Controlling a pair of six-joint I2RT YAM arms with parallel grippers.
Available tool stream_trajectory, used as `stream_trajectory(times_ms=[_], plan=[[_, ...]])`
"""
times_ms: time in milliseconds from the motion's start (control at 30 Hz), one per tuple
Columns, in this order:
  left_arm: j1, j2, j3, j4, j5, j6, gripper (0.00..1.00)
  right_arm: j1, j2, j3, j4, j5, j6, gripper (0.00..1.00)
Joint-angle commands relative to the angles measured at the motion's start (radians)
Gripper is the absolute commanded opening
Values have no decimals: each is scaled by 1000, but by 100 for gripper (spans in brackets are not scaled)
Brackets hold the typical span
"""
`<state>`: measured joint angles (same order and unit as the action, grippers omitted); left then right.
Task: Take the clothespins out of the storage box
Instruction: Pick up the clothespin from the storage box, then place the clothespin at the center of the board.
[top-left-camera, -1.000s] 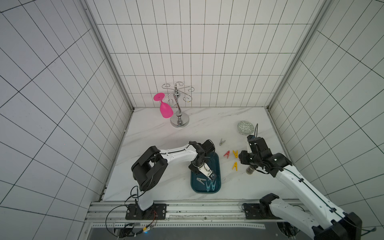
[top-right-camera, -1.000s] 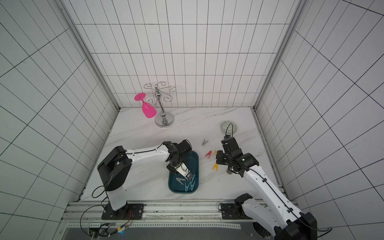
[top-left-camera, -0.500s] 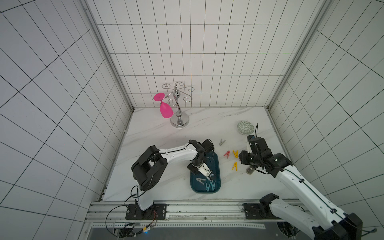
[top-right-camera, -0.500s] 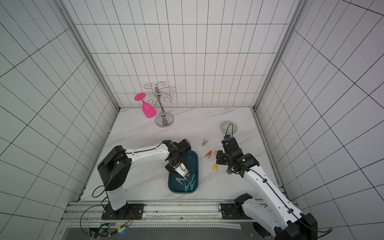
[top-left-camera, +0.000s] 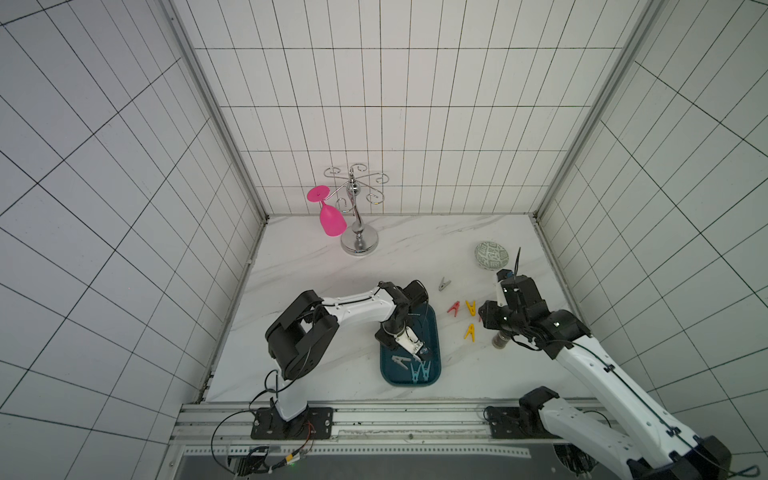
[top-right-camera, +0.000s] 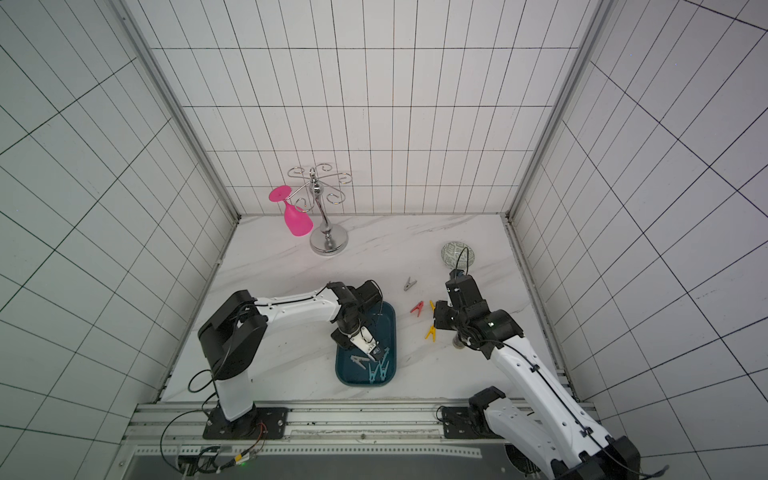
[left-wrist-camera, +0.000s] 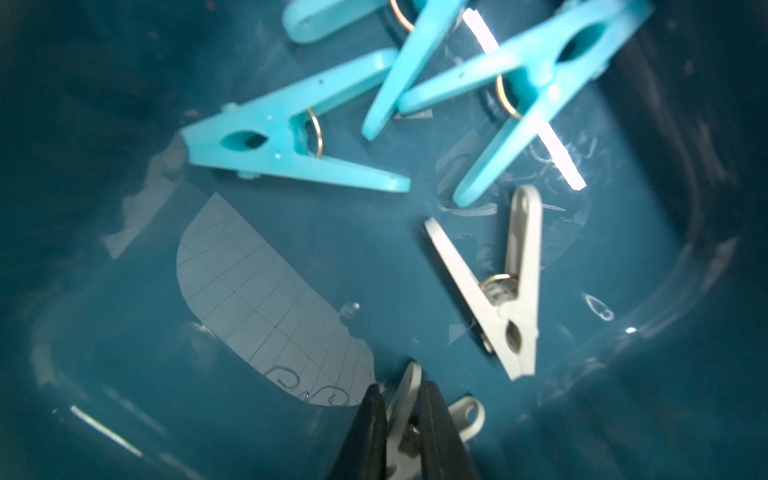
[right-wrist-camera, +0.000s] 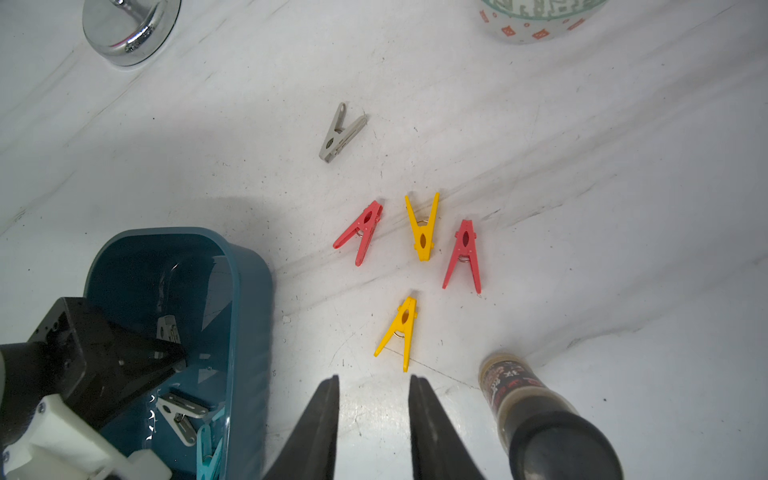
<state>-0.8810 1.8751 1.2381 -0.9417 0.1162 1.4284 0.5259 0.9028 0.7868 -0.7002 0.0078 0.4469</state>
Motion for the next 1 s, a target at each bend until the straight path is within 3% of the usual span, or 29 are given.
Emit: stream_trajectory(times_ms=[0, 233, 433, 733, 967], plan=[[8, 22, -15, 22, -12, 5, 17, 7, -14, -26, -3, 8, 12, 32], [10, 12, -9, 30, -1, -9, 13, 8, -6, -23, -2, 9, 4, 32], [11, -35, 54, 18, 62, -92, 9, 8, 9, -18, 9, 5, -2, 32], [59, -171, 113, 95, 159, -446, 1, 9, 61, 8, 19, -13, -26, 32], [174, -282, 59, 259, 36, -845, 3, 32, 114, 39, 31, -41, -66, 33]])
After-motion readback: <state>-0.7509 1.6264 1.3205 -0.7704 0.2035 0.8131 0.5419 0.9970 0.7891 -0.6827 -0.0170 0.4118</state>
